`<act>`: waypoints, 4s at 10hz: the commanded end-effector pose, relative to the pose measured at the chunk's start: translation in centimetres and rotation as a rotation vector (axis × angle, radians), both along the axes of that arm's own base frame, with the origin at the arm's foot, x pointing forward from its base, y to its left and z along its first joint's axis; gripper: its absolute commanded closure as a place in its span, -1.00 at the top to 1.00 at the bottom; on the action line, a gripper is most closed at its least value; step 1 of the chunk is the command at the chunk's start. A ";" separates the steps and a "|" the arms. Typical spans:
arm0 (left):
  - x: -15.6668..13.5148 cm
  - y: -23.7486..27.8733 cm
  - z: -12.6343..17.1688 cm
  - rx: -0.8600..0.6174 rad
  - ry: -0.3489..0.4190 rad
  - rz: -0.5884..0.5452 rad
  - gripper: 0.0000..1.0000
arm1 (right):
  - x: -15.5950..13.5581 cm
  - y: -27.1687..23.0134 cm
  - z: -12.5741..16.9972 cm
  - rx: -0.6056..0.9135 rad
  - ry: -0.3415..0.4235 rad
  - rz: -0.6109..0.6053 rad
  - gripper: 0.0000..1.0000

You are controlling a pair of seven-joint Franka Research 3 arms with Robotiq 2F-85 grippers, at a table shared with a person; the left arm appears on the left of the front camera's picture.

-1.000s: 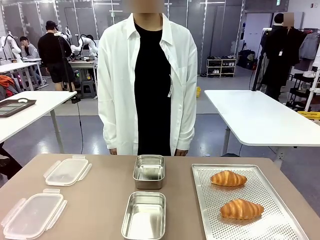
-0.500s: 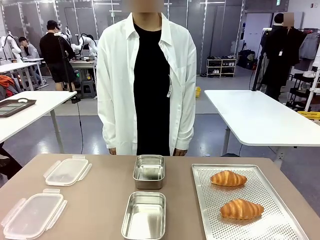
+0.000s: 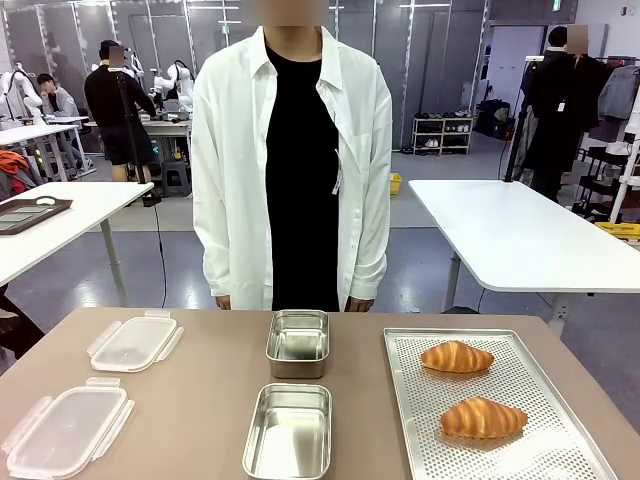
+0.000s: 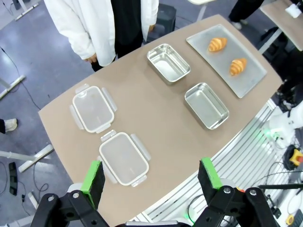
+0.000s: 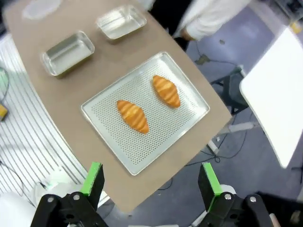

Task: Place the bread into the airtight container.
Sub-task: Pick up a Butter Roll and place it into an empty Airtight Container.

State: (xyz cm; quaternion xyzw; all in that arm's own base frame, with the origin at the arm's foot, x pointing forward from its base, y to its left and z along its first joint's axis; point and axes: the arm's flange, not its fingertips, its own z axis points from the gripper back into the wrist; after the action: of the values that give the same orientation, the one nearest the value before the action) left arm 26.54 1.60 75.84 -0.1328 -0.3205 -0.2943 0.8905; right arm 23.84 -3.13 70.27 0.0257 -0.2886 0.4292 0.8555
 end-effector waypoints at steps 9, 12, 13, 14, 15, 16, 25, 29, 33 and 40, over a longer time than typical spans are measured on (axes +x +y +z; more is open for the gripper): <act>0.0 -0.1 0.2 0.009 -0.005 -0.013 1.00 | 9.1 8.7 -18.4 -0.509 0.165 0.545 1.00; 0.0 -0.1 0.2 0.009 -0.005 -0.013 1.00 | 11.5 8.9 -23.8 -0.464 0.215 0.540 1.00; 0.0 -0.1 0.2 0.009 -0.005 -0.013 1.00 | 12.1 8.9 -25.6 -0.470 0.223 0.524 1.00; 0.0 -0.1 0.2 0.009 -0.005 -0.013 1.00 | 12.6 9.1 -27.5 -0.455 0.239 0.522 1.00; 0.0 -0.1 0.2 0.009 -0.005 -0.013 1.00 | 13.1 9.2 -28.7 -0.446 0.246 0.524 1.00; 0.0 -0.1 0.2 0.009 -0.005 -0.013 1.00 | 13.4 9.2 -29.5 -0.423 0.249 0.530 1.00; 0.0 -0.1 0.2 0.009 -0.005 -0.013 1.00 | 14.1 9.7 -29.1 -0.442 0.274 0.510 1.00; 0.0 -0.1 0.2 0.009 -0.005 -0.013 1.00 | 14.8 9.3 -31.7 -0.422 0.275 0.516 1.00; 0.0 -0.1 0.2 0.009 -0.005 -0.013 1.00 | 16.5 9.7 -35.2 -0.407 0.283 0.516 1.00; 0.0 -0.1 0.2 0.009 -0.005 -0.013 1.00 | 18.2 10.4 -39.6 -0.397 0.310 0.493 1.00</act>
State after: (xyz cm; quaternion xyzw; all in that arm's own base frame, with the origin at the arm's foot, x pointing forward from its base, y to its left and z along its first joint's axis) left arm 26.56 1.59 75.87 -0.1315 -0.3204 -0.2935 0.8910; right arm 41.19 7.43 31.34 -0.0014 -0.0389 0.6623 0.7482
